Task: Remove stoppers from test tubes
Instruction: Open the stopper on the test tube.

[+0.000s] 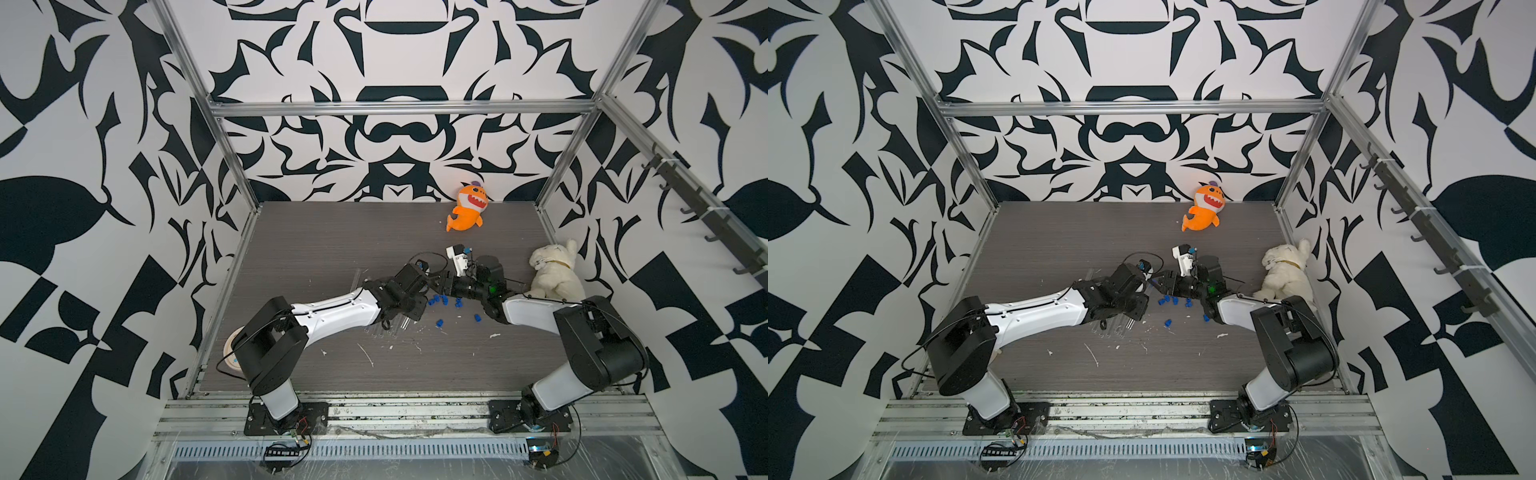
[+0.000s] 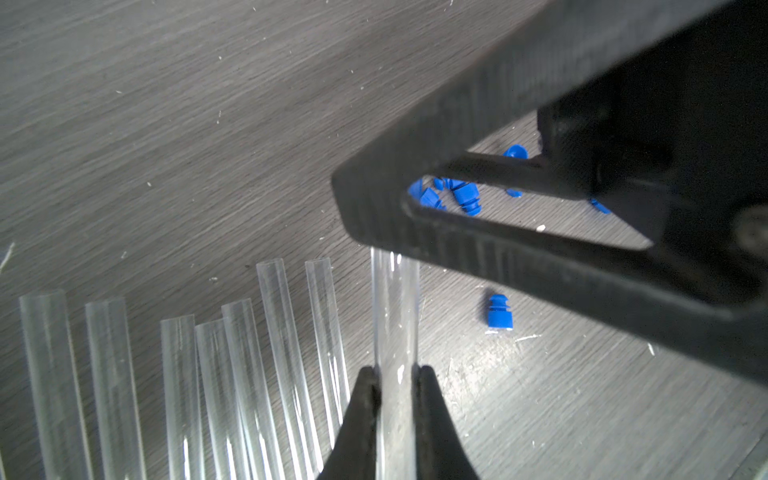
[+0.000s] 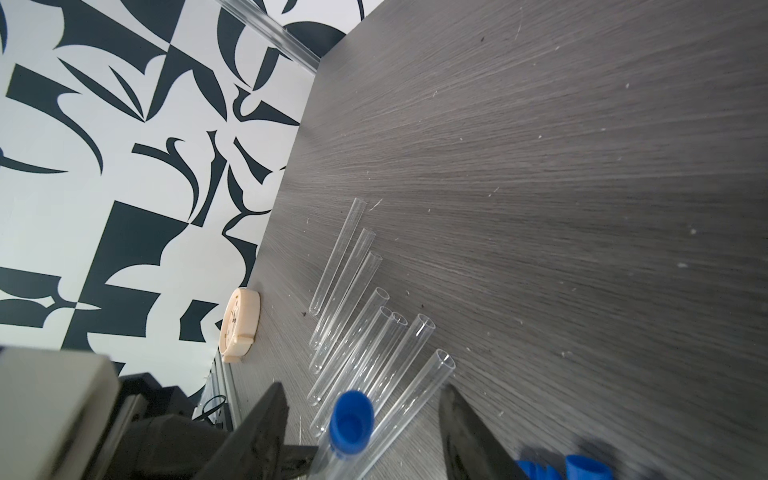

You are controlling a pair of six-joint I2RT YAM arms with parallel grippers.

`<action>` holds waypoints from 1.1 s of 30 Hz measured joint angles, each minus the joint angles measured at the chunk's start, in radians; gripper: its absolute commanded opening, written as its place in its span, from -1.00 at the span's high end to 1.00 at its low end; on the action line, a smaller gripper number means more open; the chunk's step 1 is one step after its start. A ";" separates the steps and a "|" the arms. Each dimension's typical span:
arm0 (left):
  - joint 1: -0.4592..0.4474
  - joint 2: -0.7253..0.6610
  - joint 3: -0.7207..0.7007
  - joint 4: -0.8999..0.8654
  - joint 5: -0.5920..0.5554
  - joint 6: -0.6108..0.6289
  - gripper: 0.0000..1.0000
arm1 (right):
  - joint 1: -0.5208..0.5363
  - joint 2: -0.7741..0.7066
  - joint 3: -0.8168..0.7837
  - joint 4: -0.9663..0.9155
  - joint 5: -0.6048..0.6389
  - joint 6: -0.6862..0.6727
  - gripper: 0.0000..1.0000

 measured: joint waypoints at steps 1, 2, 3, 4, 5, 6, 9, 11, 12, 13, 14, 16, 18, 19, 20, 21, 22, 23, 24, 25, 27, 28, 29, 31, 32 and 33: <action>0.000 0.000 0.000 0.001 0.000 0.000 1.00 | 0.000 0.000 0.000 0.001 -0.002 0.000 -0.03; 0.000 0.000 0.000 0.002 0.000 0.000 1.00 | 0.000 0.000 0.000 0.002 -0.003 0.000 0.09; 0.000 0.000 0.000 0.002 0.000 0.000 1.00 | 0.000 0.000 0.000 0.002 -0.005 0.002 0.18; 0.000 0.000 0.000 0.004 0.000 0.000 1.00 | 0.000 0.000 0.000 0.004 -0.006 0.002 0.27; 0.000 0.000 0.000 0.005 0.000 0.000 1.00 | 0.000 0.000 -0.001 0.007 -0.009 0.002 0.37; 0.000 0.000 0.000 0.005 0.000 0.000 1.00 | 0.000 0.000 -0.002 0.010 -0.011 0.007 0.43; 0.000 0.000 0.000 0.006 0.000 0.001 1.00 | 0.000 0.000 -0.003 0.015 -0.019 0.010 0.45; 0.000 0.000 0.000 0.008 0.000 0.001 1.00 | 0.000 0.000 -0.003 0.019 -0.022 0.010 0.45; 0.000 0.000 0.000 0.010 0.000 0.001 1.00 | 0.000 0.000 -0.003 0.020 -0.022 0.010 0.47; 0.000 0.000 0.000 0.011 0.000 0.001 1.00 | 0.000 0.000 -0.003 0.020 -0.024 0.010 0.54; 0.000 0.000 0.000 0.013 0.000 0.000 1.00 | 0.000 0.000 -0.003 0.020 -0.025 0.008 0.61; 0.000 0.000 0.000 0.014 0.000 0.001 1.00 | 0.000 0.000 -0.005 0.021 -0.027 0.010 0.71; 0.000 0.000 0.000 0.013 0.000 0.000 1.00 | 0.000 0.000 -0.005 0.026 -0.029 0.014 0.79; 0.000 0.000 0.000 0.013 0.000 0.000 1.00 | 0.000 0.000 -0.005 0.028 -0.029 0.015 0.84; 0.000 0.000 0.000 0.013 0.000 0.000 1.00 | 0.000 0.000 -0.005 0.029 -0.029 0.015 0.91; 0.000 0.000 0.000 0.013 0.000 0.000 1.00 | 0.000 0.000 -0.005 0.029 -0.029 0.015 0.97; 0.000 0.001 0.000 0.013 0.000 0.000 1.00 | 0.000 0.000 -0.005 0.029 -0.029 0.015 1.00; 0.000 0.001 0.000 0.013 0.000 0.001 1.00 | 0.000 0.000 -0.006 0.031 -0.029 0.015 1.00; 0.000 0.001 0.000 0.013 0.000 0.001 1.00 | 0.000 0.000 -0.006 0.032 -0.029 0.015 1.00; 0.000 0.002 0.000 0.013 0.000 0.001 1.00 | 0.000 0.000 -0.008 0.034 -0.028 0.015 1.00; 0.000 0.004 0.000 0.013 0.000 0.001 1.00 | 0.000 0.000 -0.009 0.035 -0.027 0.015 1.00; 0.000 0.005 0.000 0.013 0.000 0.001 1.00 | 0.000 0.000 -0.010 0.035 -0.026 0.015 1.00; 0.000 0.005 0.000 0.014 0.000 0.001 1.00 | 0.000 0.000 -0.010 0.035 -0.026 0.015 1.00; 0.000 0.007 0.000 0.015 0.001 0.002 1.00 | 0.000 -0.001 -0.010 0.034 -0.021 0.015 1.00; 0.000 0.008 0.000 0.017 0.001 0.002 1.00 | 0.000 -0.003 -0.010 0.033 -0.016 0.015 1.00; 0.000 0.010 0.000 0.019 0.003 0.003 1.00 | 0.000 -0.005 -0.010 0.030 -0.011 0.014 1.00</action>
